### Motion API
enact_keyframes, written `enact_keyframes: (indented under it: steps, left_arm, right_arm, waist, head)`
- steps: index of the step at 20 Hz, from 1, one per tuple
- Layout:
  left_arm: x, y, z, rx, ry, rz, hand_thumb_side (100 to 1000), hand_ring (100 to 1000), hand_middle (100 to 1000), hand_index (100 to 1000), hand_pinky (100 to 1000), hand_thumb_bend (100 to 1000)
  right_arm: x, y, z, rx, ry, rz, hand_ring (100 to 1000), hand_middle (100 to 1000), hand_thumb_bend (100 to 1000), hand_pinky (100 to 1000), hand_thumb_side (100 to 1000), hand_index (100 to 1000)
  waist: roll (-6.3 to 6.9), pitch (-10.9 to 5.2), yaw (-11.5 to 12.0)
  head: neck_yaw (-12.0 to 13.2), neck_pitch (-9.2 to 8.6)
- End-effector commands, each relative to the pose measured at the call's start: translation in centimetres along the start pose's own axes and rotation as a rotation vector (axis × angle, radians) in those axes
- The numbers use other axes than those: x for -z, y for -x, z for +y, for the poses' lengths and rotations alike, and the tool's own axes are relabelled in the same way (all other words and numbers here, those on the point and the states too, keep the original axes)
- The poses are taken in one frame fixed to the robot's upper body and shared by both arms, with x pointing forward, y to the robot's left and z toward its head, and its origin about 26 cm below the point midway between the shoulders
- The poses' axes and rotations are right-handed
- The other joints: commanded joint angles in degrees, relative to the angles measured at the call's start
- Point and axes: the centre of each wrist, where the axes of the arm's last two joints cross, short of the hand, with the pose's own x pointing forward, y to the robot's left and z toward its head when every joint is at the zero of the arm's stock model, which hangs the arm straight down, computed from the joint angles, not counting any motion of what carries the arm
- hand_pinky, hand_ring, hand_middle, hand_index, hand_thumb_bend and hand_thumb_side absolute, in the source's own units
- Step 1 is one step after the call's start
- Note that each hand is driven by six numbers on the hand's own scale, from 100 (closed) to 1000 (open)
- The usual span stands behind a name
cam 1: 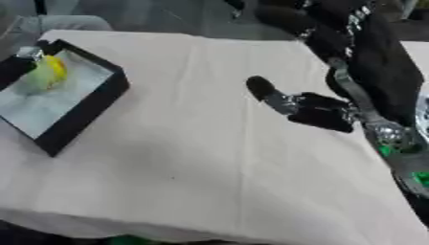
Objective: Pick up the objects with one hand, pass them to the other hand, and then place them into the box on the other side of the table.
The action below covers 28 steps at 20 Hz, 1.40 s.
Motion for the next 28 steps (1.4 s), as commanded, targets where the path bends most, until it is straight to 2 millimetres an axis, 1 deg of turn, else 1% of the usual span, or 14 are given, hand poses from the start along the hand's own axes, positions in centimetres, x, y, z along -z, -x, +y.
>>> enact_keyframes:
  steps: [1, 3, 6, 7, 8, 10, 11, 13, 15, 16, 18, 20, 24, 28]
  left_arm:
    - [1.1, -1.0, 0.4, 0.024, -0.072, 0.032, 694, 1000, 829, 775, 748, 408]
    - [0.6, -3.1, 0.4, -0.037, -0.092, -0.028, 684, 1000, 815, 741, 727, 277]
    - [-1.0, -6.5, 0.4, -0.143, -0.109, -0.158, 674, 986, 790, 698, 704, 225]
    - [-1.7, -7.4, 0.4, -0.183, -0.114, -0.202, 759, 970, 779, 688, 698, 399]
    - [-2.4, -8.3, 0.3, -0.221, -0.117, -0.243, 672, 960, 773, 677, 696, 218]
    - [-4.0, -9.8, -0.1, -0.294, -0.112, -0.317, 690, 953, 770, 675, 699, 205]
    - [-5.0, -10.7, -0.4, -0.331, -0.097, -0.358, 709, 953, 769, 674, 701, 191]
    - [-7.0, -12.2, -1.0, -0.411, -0.048, -0.435, 717, 950, 766, 668, 703, 187]
    - [-8.6, -13.1, -1.0, -0.491, 0.003, -0.498, 727, 950, 766, 668, 705, 183]
    - [-9.3, -13.5, -1.0, -0.529, 0.030, -0.525, 735, 950, 763, 667, 706, 179]
    - [-10.7, -14.1, -0.8, -0.609, 0.085, -0.579, 752, 951, 761, 664, 707, 171]
    - [-11.9, -14.6, -0.3, -0.685, 0.135, -0.639, 758, 951, 760, 662, 708, 167]
    - [-13.8, -14.9, 1.2, -0.806, 0.204, -0.763, 758, 946, 755, 656, 709, 162]
    - [-15.2, -14.4, 2.9, -0.901, 0.253, -0.887, 763, 945, 752, 650, 709, 156]
  right_arm:
    - [-0.6, 1.0, -0.3, -0.015, -0.016, 0.048, 787, 816, 197, 831, 100, 887]
    - [-1.9, 2.3, -0.1, -0.021, -0.043, 0.127, 791, 829, 100, 816, 100, 892]
    - [-4.6, 5.0, -0.5, -0.056, -0.103, 0.282, 803, 851, 100, 795, 100, 898]
    - [-5.7, 5.9, -0.8, -0.069, -0.123, 0.344, 814, 870, 100, 786, 100, 904]
    - [-6.8, 6.9, -1.1, -0.083, -0.141, 0.405, 818, 880, 100, 782, 143, 910]
    - [-8.6, 8.6, -1.9, -0.107, -0.177, 0.515, 825, 899, 100, 778, 219, 916]
    - [-9.4, 9.5, -2.4, -0.119, -0.196, 0.569, 832, 915, 100, 771, 285, 924]
    - [-11.0, 11.2, -3.7, -0.142, -0.228, 0.677, 846, 945, 100, 767, 400, 936]
    - [-12.3, 12.9, -5.0, -0.158, -0.247, 0.784, 863, 965, 100, 767, 546, 946]
    - [-13.0, 13.5, -5.5, -0.158, -0.252, 0.836, 877, 973, 100, 764, 701, 946]
    - [-14.4, 14.7, -6.4, -0.151, -0.256, 0.946, 899, 991, 100, 772, 784, 947]
    - [-15.7, 16.0, -7.7, -0.143, -0.251, 1.054, 909, 1000, 100, 777, 826, 947]
    - [-17.8, 18.3, -10.5, -0.132, -0.205, 1.244, 919, 1000, 100, 784, 853, 945]
    - [-19.7, 19.8, -11.7, -0.179, -0.159, 1.395, 914, 1000, 100, 789, 875, 942]
  waist:
    - [0.18, -1.12, 0.10]
    - [0.10, -1.14, 0.22]
    - [-0.04, -1.12, 0.54]
    - [-0.08, -1.09, 0.62]
    - [-0.11, -1.05, 0.72]
    - [-0.17, -0.95, 0.87]
    - [-0.22, -0.85, 0.95]
    - [-0.28, -0.62, 1.32]
    - [-0.27, -0.40, 1.72]
    - [-0.22, -0.22, 1.92]
    - [-0.09, 0.16, 2.58]
    - [-0.02, 0.56, 3.62]
    - [0.17, 1.38, 5.89]
    - [0.29, 2.30, 7.95]
  head:
    - [-1.27, -0.14]
    - [-3.51, -0.14]
    - [-9.40, -0.14]
    - [-12.24, -0.14]
    - [-14.92, -0.14]
    - [-19.79, -0.14]
    - [-22.13, -0.14]
    - [-25.61, -0.14]
    - [-27.76, -0.14]
    - [-28.73, -0.14]
    - [-30.71, -0.14]
    - [-32.68, -0.14]
    - [-36.13, -0.14]
    - [-39.09, -0.14]
